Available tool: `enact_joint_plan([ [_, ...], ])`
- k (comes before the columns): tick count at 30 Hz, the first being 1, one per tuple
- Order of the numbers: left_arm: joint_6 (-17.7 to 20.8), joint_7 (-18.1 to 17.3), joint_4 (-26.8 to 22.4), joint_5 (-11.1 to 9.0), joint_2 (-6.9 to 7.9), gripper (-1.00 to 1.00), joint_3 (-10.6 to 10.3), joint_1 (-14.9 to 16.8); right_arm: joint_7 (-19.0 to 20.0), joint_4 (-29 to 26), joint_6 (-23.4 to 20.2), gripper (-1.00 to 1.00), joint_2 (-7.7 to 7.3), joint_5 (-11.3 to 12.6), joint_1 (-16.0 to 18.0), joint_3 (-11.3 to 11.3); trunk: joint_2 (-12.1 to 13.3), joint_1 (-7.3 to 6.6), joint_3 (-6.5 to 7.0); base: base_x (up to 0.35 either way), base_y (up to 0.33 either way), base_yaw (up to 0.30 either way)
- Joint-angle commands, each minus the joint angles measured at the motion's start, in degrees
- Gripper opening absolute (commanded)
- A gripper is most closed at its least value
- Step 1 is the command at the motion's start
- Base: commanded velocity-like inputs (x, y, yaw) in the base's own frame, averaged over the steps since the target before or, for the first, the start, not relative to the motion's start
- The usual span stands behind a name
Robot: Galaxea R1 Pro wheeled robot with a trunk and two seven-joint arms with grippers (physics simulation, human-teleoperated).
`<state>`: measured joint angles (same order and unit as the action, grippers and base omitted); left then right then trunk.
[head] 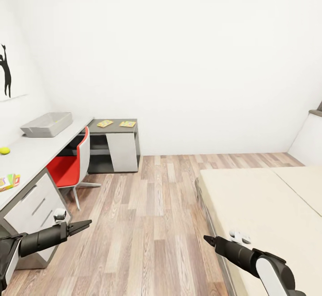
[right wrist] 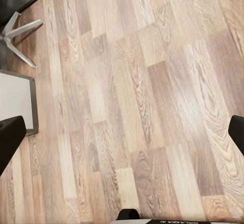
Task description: Put all the toys in the child's room - the three board games (two on the bed and one on the table), the two jigsaw puzzles on the table, and the tennis ball on the table - inside the toy box on the table in the child's room.
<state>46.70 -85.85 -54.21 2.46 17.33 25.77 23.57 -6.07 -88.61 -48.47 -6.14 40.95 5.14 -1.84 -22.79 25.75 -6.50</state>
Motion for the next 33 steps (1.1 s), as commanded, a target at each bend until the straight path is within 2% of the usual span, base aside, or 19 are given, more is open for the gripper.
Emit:
enact_joint_plan([
  [1, 0.62, -0.37, -0.02, 0.27, -0.01, 1.0, 0.07, 0.06, -0.59, -0.07, -0.22, 1.0, -0.02, 0.62, 0.05, 0.0, -0.12, 0.03, -0.13, -0.013, -0.009, 0.002],
  [33, 0.59, -0.37, -0.03, 0.28, -0.01, 1.0, 0.07, 0.05, -0.52, -0.07, -0.22, 1.0, -0.02, 0.58, 0.05, -0.09, -0.12, 0.03, 0.09, -0.035, -0.024, -0.033],
])
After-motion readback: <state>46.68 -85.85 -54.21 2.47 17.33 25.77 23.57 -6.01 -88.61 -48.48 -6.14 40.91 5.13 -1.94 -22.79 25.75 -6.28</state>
